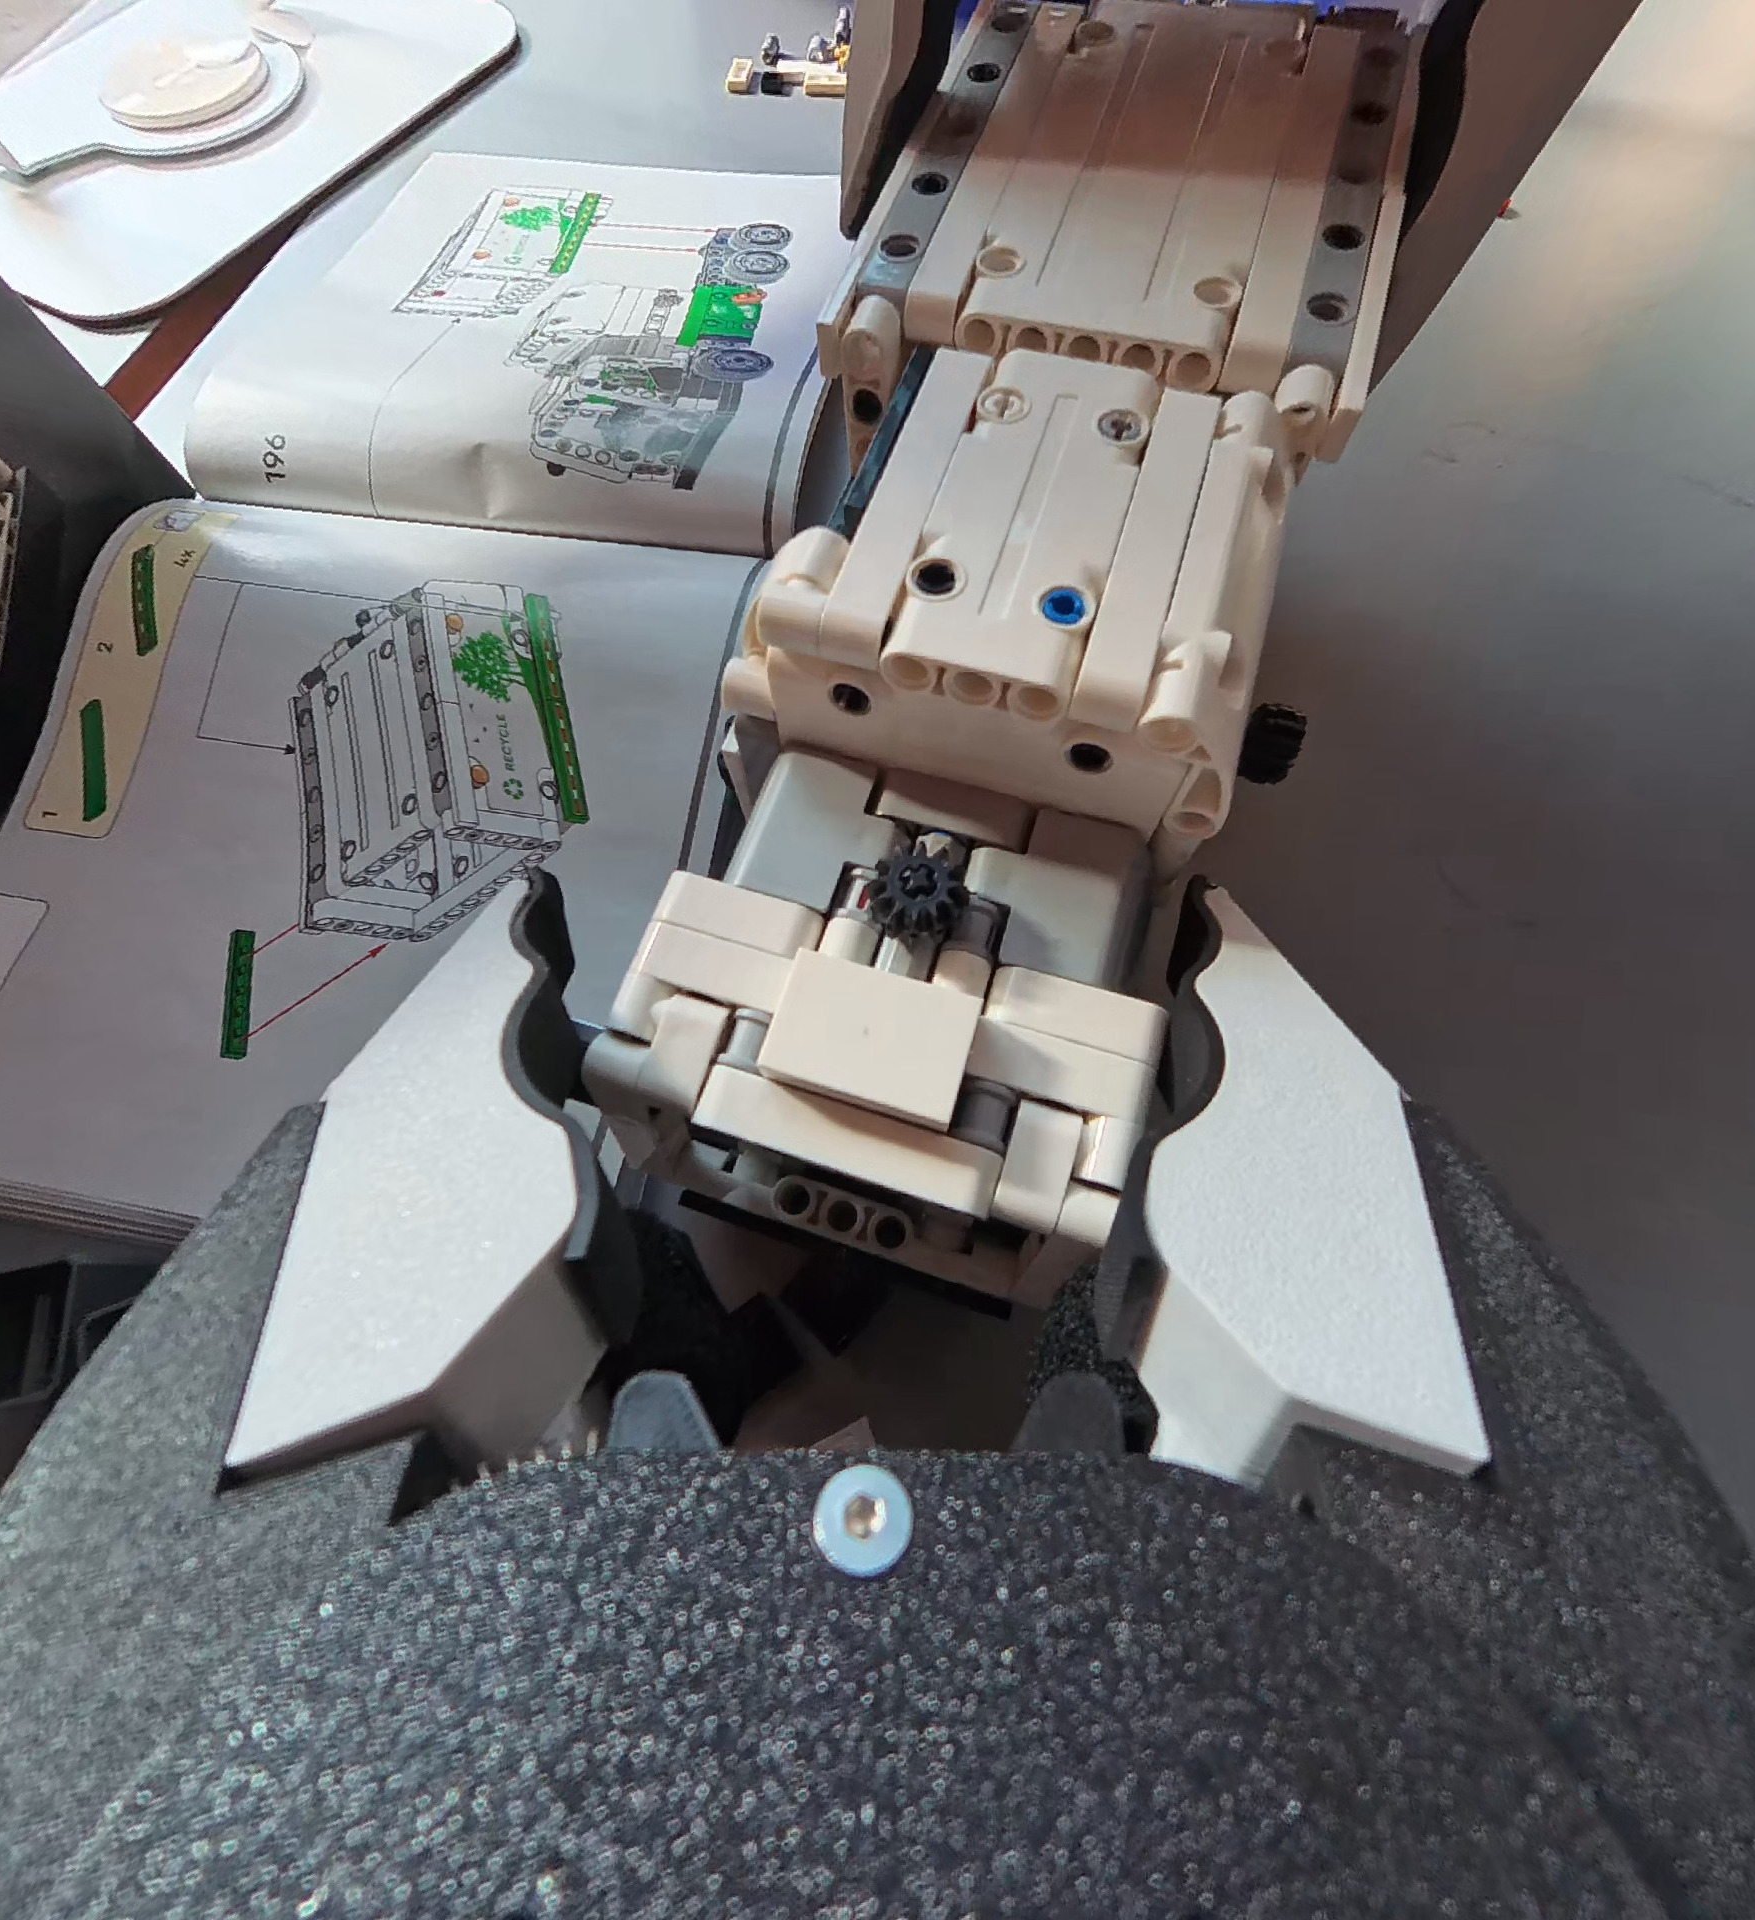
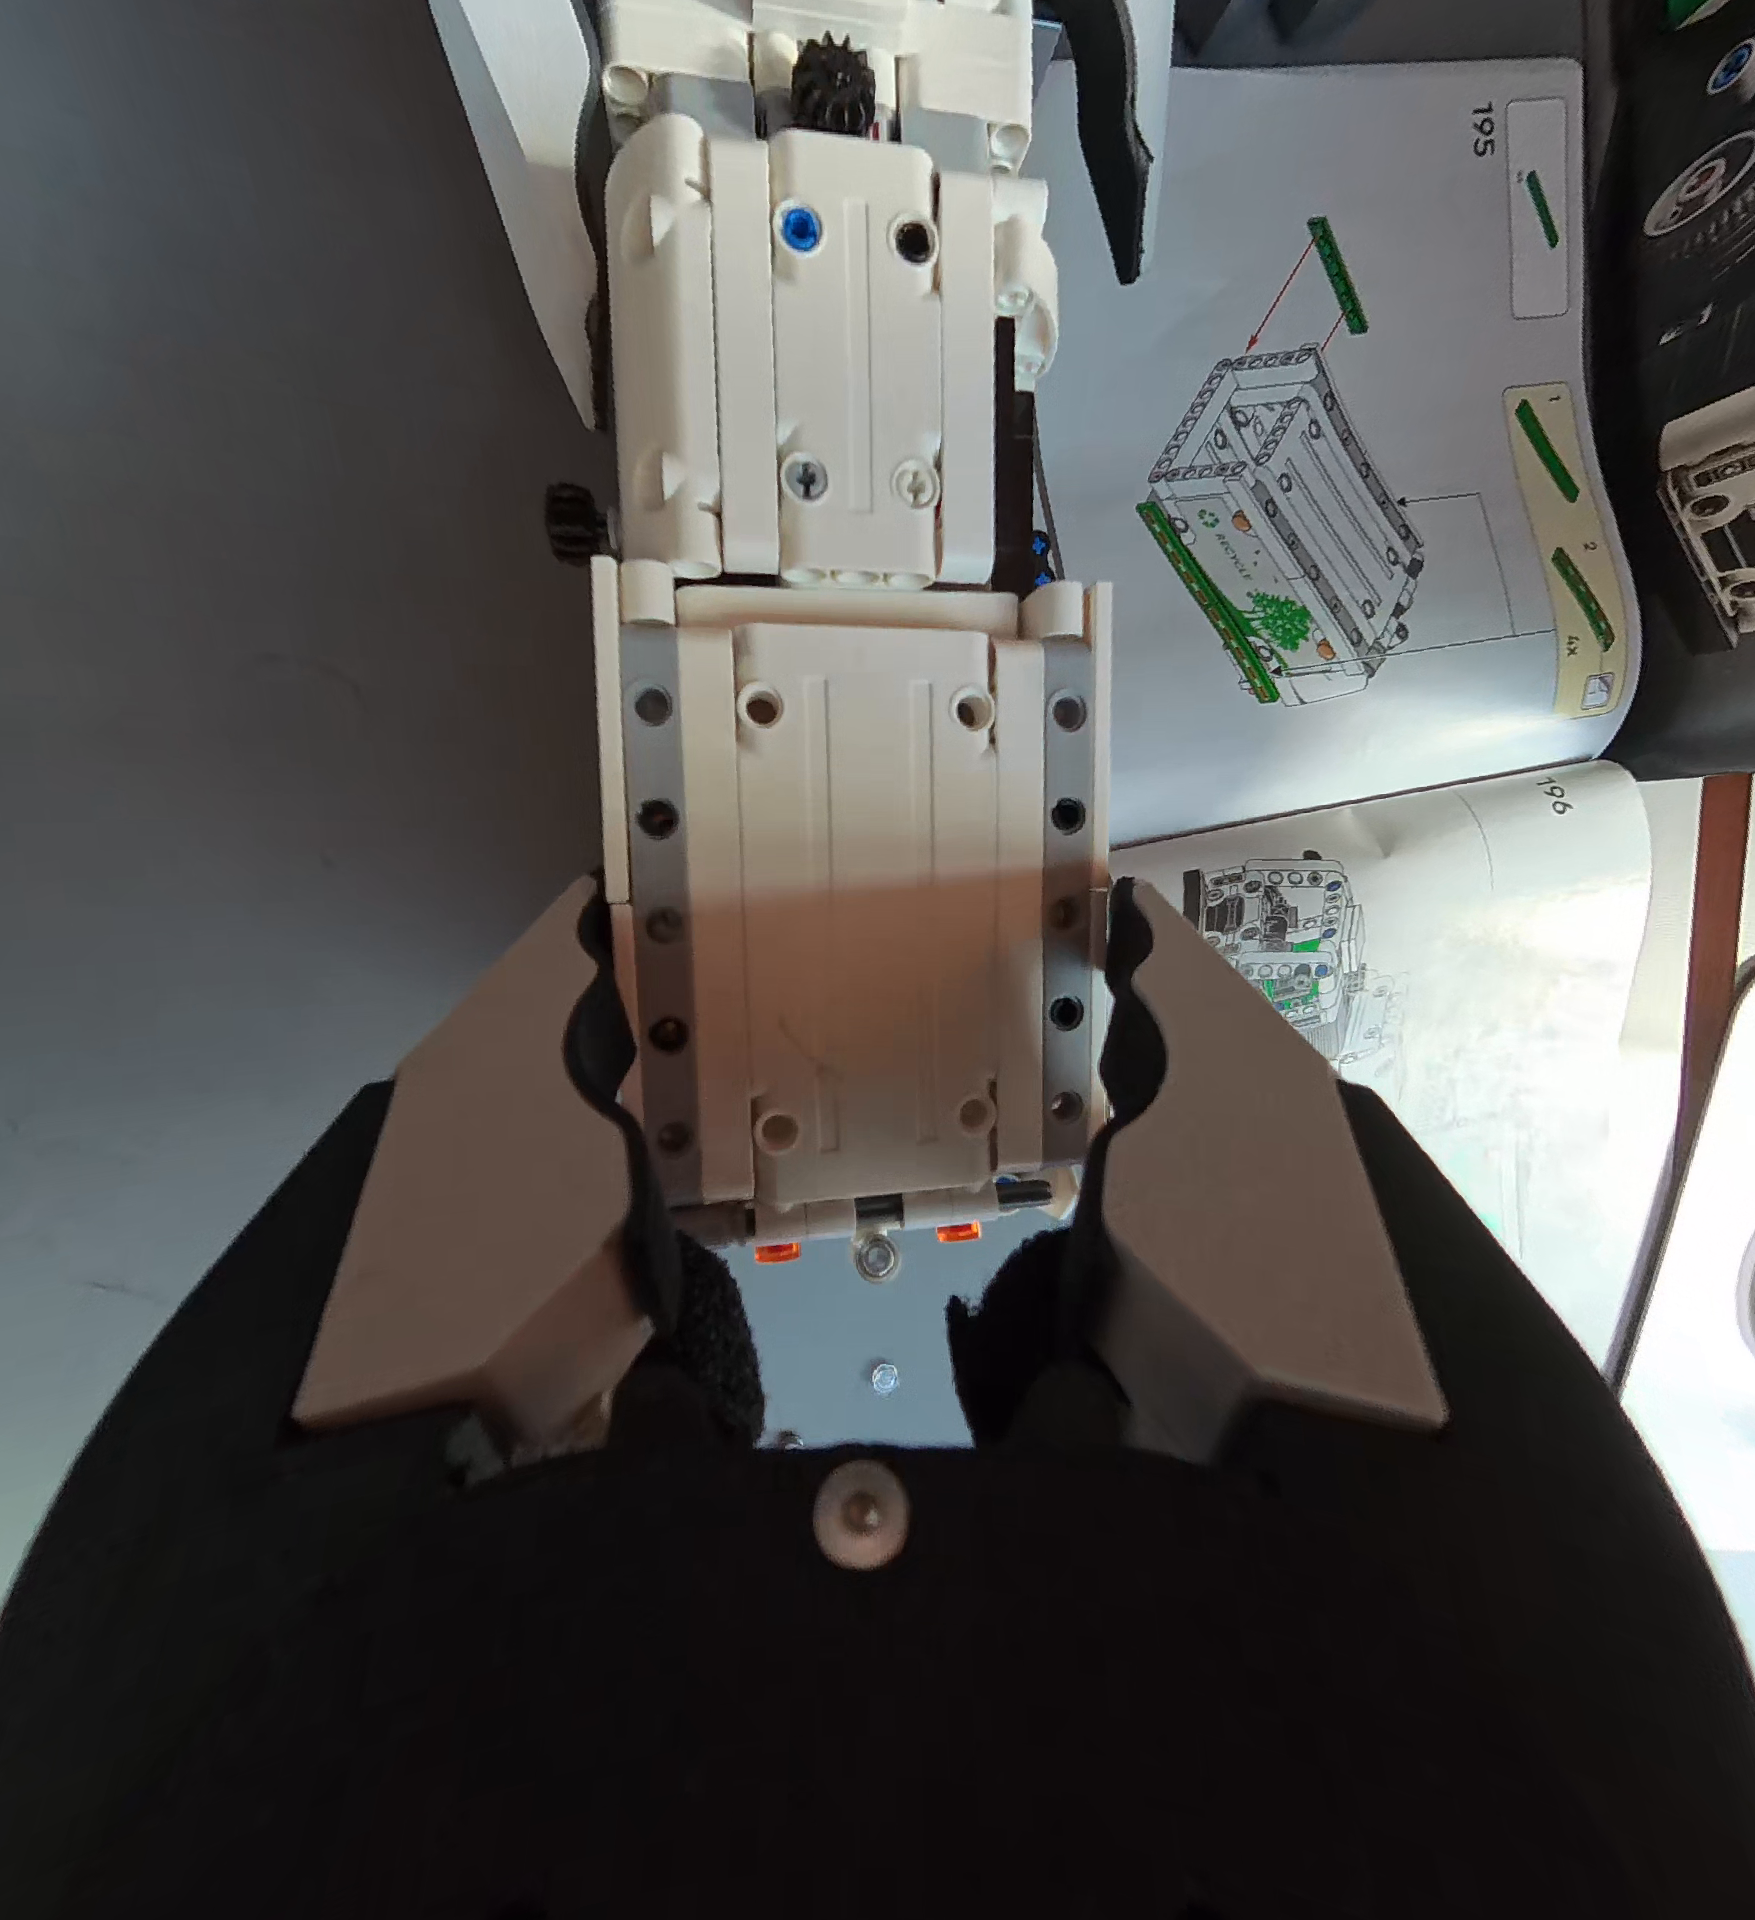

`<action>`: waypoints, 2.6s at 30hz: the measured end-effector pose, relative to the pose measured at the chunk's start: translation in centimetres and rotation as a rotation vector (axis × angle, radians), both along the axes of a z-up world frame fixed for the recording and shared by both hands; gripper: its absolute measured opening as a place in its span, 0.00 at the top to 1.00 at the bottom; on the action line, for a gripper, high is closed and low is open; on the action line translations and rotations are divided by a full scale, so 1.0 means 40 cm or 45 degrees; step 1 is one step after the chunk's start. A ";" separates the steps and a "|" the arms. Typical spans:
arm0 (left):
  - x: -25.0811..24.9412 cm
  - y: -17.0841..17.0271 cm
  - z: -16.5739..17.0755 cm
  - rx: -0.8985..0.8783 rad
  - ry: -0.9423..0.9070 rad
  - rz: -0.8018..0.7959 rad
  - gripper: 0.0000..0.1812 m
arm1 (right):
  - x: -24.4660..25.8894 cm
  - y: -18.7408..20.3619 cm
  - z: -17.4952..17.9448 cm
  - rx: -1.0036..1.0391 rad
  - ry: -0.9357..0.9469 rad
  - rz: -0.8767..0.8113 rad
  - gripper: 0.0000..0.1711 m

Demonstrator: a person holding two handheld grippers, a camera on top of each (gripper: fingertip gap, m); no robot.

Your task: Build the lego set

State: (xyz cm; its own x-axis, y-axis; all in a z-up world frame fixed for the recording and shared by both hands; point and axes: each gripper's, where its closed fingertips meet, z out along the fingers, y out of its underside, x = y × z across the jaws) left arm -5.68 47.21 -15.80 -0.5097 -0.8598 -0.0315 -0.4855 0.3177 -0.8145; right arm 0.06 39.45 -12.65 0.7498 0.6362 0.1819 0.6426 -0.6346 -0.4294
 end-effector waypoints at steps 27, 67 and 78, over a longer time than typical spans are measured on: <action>0.000 -0.001 0.005 -0.047 -0.024 -0.023 0.38 | 0.074 -0.095 0.029 0.300 0.575 -0.193 0.39; 0.000 0.005 0.005 0.012 -0.161 -0.022 0.37 | 0.011 -0.042 -0.049 0.361 0.835 -0.031 0.44; -0.001 0.008 0.006 0.002 -0.165 -0.025 0.37 | 0.014 -0.051 -0.058 0.193 0.797 -0.013 0.42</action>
